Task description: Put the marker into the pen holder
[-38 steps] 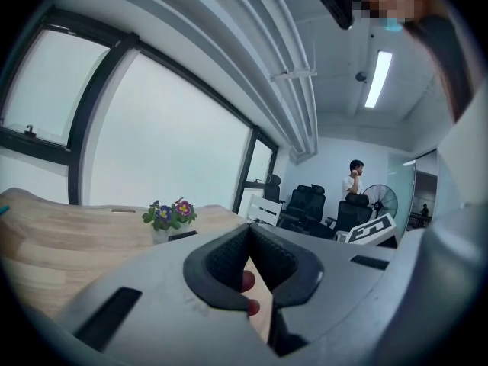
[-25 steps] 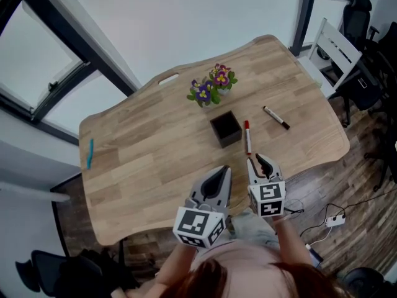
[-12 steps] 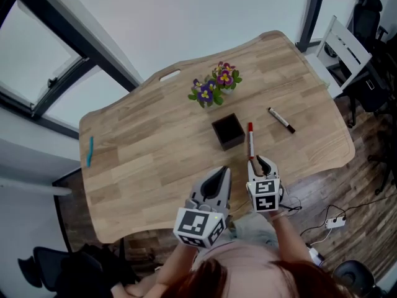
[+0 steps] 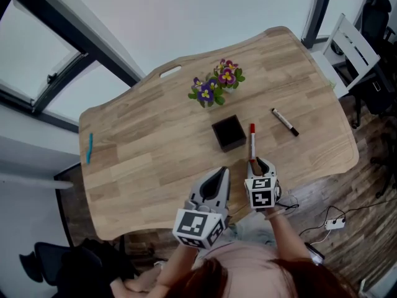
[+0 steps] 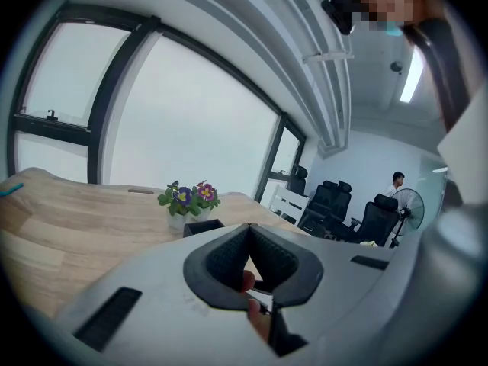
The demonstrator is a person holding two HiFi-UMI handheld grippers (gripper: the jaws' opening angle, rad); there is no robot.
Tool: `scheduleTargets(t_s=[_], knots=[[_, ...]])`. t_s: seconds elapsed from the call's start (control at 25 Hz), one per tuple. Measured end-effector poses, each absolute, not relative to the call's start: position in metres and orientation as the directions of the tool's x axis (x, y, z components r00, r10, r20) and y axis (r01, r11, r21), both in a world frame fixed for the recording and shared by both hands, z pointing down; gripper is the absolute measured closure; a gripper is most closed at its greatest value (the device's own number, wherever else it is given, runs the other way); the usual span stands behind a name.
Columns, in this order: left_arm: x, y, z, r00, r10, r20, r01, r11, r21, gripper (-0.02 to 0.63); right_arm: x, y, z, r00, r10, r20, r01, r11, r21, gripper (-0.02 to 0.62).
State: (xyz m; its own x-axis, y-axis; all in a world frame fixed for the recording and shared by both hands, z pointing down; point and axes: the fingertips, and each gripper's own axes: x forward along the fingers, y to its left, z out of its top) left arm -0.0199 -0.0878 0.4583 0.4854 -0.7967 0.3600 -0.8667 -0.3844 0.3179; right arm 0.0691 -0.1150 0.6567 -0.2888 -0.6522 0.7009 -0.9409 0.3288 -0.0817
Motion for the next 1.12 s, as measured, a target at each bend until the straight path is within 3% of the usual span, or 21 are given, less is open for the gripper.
scheduleTargets(t_s=[0.4, 1.12], knots=[[-0.026, -0.098, 0.47, 0.445, -0.81, 0.382, -0.884, -0.329, 0.332, 0.604, 0.071, -0.119, 0.679, -0.253, -0.586, 0.769, -0.949, 0.304, -0.081, 0.502], [-0.051, -0.099, 0.469, 0.433, -0.817, 0.38, -0.886, -0.31, 0.344, 0.604, 0.079, -0.122, 0.658, -0.231, -0.651, 0.723, -0.96, 0.273, -0.061, 0.537]])
